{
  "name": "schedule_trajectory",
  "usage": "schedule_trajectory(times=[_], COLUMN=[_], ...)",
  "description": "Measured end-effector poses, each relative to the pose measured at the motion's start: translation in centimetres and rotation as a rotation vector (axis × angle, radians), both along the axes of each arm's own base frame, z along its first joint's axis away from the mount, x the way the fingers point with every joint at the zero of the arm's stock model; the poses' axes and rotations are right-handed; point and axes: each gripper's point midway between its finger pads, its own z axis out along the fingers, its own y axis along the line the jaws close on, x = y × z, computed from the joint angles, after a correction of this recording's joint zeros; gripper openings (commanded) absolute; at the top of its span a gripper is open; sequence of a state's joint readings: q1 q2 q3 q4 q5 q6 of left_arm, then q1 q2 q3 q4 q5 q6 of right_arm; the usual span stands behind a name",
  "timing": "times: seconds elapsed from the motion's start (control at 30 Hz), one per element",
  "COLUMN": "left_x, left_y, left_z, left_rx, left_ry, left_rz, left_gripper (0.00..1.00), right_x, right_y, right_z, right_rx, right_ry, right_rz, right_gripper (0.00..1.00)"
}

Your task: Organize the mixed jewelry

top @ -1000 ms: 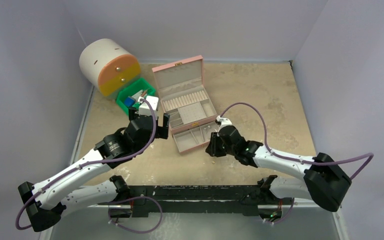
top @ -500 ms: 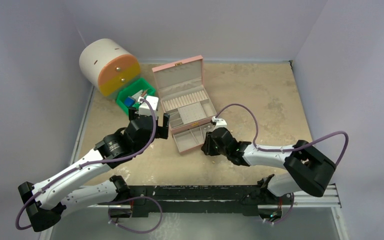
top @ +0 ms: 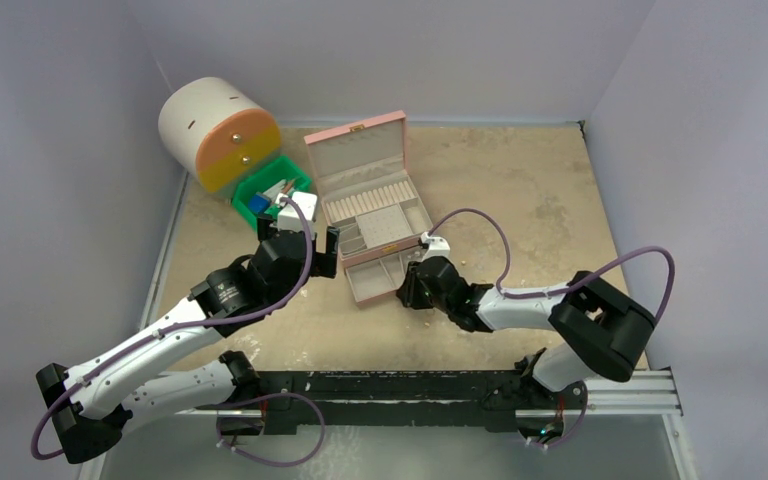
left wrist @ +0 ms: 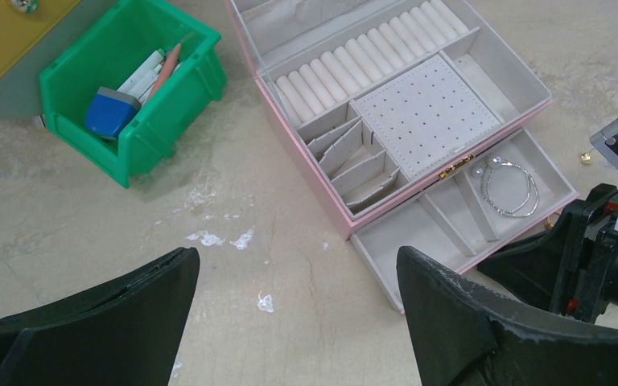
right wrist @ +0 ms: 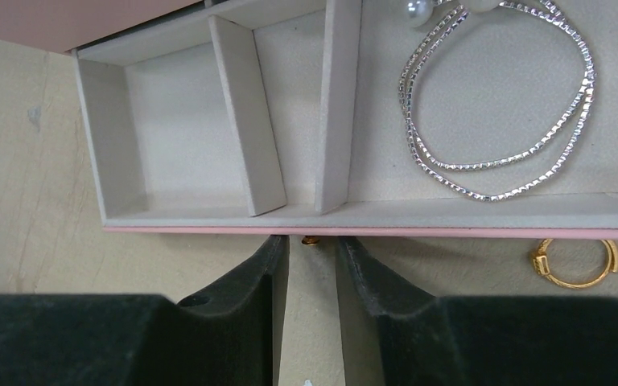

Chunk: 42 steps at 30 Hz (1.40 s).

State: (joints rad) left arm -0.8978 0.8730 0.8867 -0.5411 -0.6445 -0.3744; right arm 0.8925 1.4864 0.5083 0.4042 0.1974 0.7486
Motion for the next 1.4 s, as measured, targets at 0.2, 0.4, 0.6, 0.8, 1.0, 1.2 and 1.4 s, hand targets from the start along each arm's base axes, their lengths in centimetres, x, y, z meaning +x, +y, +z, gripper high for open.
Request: schedule_trajectory(times=[0.2,0.4,0.6,0.8,1.0,1.2,1.4], left_x=[0.0,0.0,0.0,0.0,0.0,0.1,0.1], left_y=[0.0,0.0,0.0,-0.1,-0.1,-0.1,-0.1], left_z=[0.0,0.0,0.0,0.0,0.0,0.1,0.1], left_rx=[0.0,0.0,0.001,0.001,0.001,0.001,0.0], left_ry=[0.0,0.0,0.001,0.001,0.001,0.001,0.0], left_rz=[0.0,0.0,0.0,0.0,0.0,0.0,0.0], left_gripper=[0.93,0.93,0.93,0.93,0.93,0.93,0.93], right_x=[0.2,0.3,0.4,0.9,1.9,2.8,3.8], right_y=[-0.1,0.0,0.1,0.3,0.9,1.2,1.7], right_z=[-0.2,-0.3,-0.2,-0.1,0.1,0.1,0.5], right_rx=[-0.006,-0.01,-0.027,-0.056,-0.075,-0.099,-0.133], right_ry=[-0.005,-0.001,0.004,0.01,0.003,-0.002,-0.018], right_rz=[-0.018,-0.027,-0.031,-0.044,-0.061,-0.074,-0.076], right_gripper=[0.18,0.09,0.05,0.04,0.04,0.04,0.04])
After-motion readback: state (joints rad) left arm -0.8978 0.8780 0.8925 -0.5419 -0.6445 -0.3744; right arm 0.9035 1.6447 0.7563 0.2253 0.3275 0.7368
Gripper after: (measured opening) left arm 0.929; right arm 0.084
